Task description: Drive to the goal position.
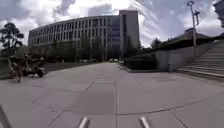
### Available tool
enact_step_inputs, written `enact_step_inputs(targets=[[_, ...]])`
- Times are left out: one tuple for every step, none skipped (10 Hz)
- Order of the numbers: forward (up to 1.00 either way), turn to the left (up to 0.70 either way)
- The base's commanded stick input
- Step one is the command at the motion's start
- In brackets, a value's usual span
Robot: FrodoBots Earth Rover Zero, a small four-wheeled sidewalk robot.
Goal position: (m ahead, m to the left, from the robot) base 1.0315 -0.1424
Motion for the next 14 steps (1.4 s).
enact_step_inputs(targets=[[0.70,0.00],[0.70,0.00],[0.70,0.00],[0.70,0.00],[0.70,0.00],[0.70,0.00],[0.70,0.00],[0.70,0.00],[0.70,0.00],[0.70,0.00],[0.70,0.00],[0.70,0.00],[0.70,0.00],[0.70,0.00]])
